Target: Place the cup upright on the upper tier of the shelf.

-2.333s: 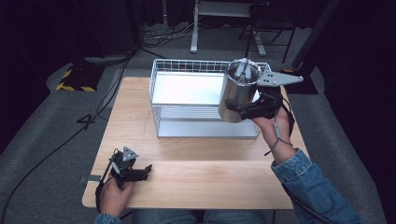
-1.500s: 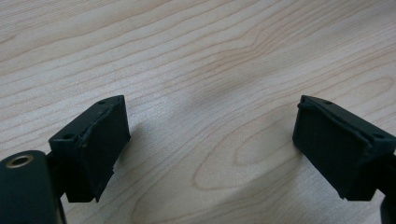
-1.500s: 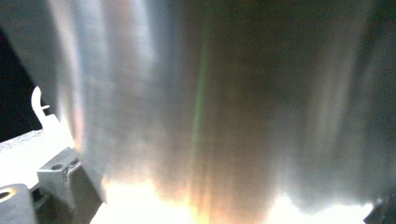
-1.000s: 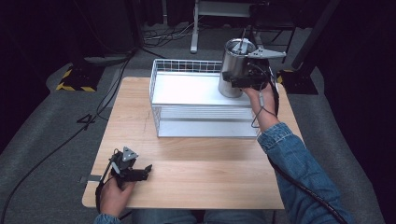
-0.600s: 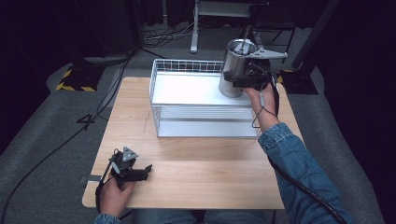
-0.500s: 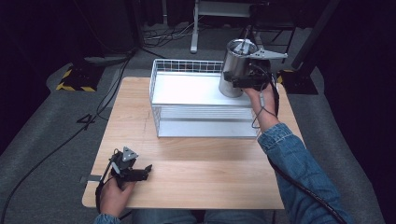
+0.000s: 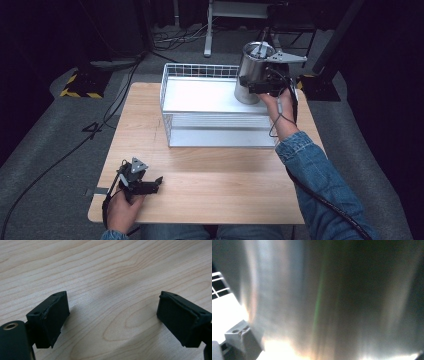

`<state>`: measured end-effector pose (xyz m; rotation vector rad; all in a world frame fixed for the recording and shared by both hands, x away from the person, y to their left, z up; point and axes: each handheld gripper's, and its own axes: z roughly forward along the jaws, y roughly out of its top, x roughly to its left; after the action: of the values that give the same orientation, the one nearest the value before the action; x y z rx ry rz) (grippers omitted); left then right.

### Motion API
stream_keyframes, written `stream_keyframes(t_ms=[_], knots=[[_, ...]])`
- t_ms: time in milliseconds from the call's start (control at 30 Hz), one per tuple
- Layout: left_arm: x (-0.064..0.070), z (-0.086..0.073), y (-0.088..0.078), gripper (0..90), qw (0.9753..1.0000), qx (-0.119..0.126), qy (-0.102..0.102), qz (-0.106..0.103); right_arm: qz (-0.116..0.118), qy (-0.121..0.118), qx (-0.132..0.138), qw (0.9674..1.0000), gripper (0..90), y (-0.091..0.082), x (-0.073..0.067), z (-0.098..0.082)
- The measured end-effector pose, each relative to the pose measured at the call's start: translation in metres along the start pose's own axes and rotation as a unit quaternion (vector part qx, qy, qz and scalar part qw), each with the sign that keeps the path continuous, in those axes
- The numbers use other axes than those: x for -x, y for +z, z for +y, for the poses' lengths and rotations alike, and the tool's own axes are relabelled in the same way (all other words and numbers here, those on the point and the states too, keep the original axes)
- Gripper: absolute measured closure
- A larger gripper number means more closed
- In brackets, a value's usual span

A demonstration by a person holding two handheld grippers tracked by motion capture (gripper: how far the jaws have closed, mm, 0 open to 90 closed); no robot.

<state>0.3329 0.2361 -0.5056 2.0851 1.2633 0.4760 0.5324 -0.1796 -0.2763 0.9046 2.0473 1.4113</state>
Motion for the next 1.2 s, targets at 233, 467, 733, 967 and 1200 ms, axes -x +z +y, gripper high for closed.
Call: stream_keyframes(t_ms=[233, 467, 733, 967, 1200], knots=[[0.000, 0.000, 0.000, 11.4, 1.0000, 0.000, 0.000, 0.000, 0.001, 0.004, 0.006, 1.0000, 0.0, -0.004, 0.000, 0.004], [0.000, 0.000, 0.000, 11.3, 1.0000, 0.000, 0.000, 0.000, 0.008, 0.006, 0.016, 0.9998, 0.0, -0.013, 0.000, 0.008], [0.000, 0.000, 0.000, 11.3, 1.0000, 0.000, 0.000, 0.000, 0.005, 0.001, 0.018, 0.9998, 0.0, -0.031, 0.001, 0.011], [0.000, 0.000, 0.000, 11.3, 1.0000, 0.000, 0.000, 0.000, 0.019, -0.003, 0.032, 0.9993, 0.0, -0.052, 0.002, 0.011], [0.000, 0.000, 0.000, 11.3, 1.0000, 0.000, 0.000, 0.000, 0.029, -0.012, 0.040, 0.9987, 0.0, -0.078, 0.003, 0.007]])
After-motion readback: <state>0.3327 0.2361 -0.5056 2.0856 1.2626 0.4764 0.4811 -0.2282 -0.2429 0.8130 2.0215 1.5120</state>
